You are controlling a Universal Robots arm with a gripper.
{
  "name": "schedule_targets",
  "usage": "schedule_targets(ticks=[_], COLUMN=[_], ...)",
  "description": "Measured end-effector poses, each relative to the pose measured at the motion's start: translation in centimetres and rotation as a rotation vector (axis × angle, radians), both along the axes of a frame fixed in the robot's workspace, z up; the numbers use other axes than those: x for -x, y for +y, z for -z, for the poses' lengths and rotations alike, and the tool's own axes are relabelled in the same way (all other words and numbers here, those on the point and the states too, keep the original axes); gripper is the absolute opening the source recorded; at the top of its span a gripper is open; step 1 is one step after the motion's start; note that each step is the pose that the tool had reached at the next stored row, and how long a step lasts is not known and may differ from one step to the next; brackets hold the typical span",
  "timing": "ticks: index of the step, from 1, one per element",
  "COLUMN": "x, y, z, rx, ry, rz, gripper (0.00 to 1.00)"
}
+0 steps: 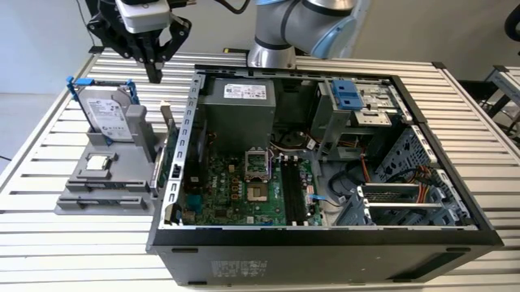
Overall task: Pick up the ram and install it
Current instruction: 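Reach for the ram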
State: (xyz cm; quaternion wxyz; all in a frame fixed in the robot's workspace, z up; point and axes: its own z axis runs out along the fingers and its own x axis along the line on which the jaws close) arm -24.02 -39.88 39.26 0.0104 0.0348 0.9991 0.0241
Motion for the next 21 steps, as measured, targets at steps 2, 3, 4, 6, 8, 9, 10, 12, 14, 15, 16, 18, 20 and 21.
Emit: schedule_targets(ticks=[2, 3, 4, 6, 8, 9, 10, 12, 14, 15, 16, 18, 20, 21], x=[0.39, 0.58, 0.77, 1.14, 1.51, 1.69, 1.87, 2.2, 2.51, 2.65, 2.8, 3.06, 3.32, 3.46], y=[0.0, 0.0, 0.0, 0.0, 0.0, 0.0, 0.0, 0.0, 0.0, 0.0, 0.0, 0.0, 0.0, 0.0], z=[0.0, 0.0, 0.0, 0.0, 0.0, 0.0, 0.0, 0.0, 0.0, 0.0, 0.0, 0.0, 0.0, 0.0], rx=[0.0001, 0.0, 0.0, 0.0, 0.0, 0.0, 0.0001, 0.0, 0.0, 0.0001, 0.0001, 0.0001, 0.0, 0.0], ry=[0.0001, 0.0, 0.0001, 0.0, 0.0, 0.0, 0.0, 0.0, 0.0, 0.0001, 0.0001, 0.0001, 0.0, 0.0], rz=[0.0, 0.0, 0.0, 0.0, 0.0, 0.0, 0.0, 0.0, 0.0, 0.0, 0.0, 0.0, 0.0, 0.0], gripper=[0.0, 0.0, 0.0, 0.0, 0.0, 0.0, 0.0, 0.0, 0.0, 0.0, 0.0, 0.0, 0.0, 0.0])
